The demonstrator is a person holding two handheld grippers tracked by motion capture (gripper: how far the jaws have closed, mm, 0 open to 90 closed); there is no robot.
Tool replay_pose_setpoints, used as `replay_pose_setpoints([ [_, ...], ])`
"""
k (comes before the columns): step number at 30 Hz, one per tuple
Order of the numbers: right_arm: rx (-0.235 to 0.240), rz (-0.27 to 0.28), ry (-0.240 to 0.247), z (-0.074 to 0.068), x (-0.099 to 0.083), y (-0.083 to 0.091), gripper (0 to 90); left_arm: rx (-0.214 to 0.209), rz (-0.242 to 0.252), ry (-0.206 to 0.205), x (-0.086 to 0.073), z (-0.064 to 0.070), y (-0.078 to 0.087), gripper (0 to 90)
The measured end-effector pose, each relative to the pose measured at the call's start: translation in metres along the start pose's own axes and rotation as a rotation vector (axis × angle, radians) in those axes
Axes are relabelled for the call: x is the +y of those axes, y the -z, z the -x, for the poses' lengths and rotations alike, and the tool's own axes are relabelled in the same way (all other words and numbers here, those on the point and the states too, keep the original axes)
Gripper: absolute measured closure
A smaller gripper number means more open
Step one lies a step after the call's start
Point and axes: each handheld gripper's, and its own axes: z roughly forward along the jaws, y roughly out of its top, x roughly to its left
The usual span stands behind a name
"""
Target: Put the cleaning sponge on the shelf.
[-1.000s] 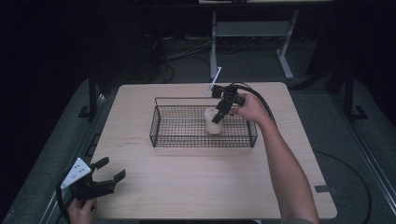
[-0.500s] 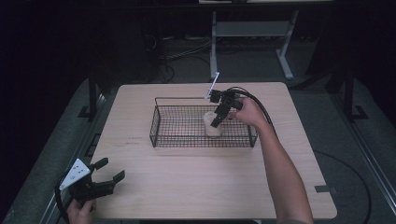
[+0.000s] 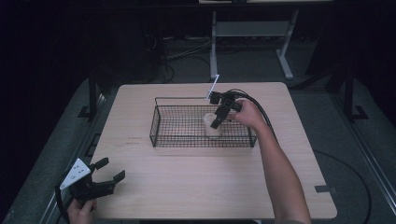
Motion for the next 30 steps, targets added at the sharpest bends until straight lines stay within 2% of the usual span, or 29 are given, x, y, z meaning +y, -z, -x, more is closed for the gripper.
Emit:
replay_pose_setpoints([
  [3,-0.006,-0.001,-0.013,0.0,-0.003,-0.001,23.7,-0.002,-0.001,0.001,0.0,0.001,0.0,13.9],
  [6,-0.01,-0.015,-0.011,-0.001,-0.005,0.0,22.7,0.0,-0.004,-0.004,0.0,0.001,-0.001,13.9],
  [9,-0.008,0.005,-0.008,-0.001,-0.005,0.005,22.4,-0.002,-0.006,0.0,0.0,0.001,-0.001,14.0],
  [17,-0.021,0.004,-0.005,-0.004,-0.007,0.012,20.8,-0.004,0.0,0.005,0.0,0.0,-0.001,13.9],
  [30,-0.035,0.04,0.005,-0.011,-0.009,0.028,18.8,-0.002,-0.004,0.004,0.0,0.0,0.0,13.9],
])
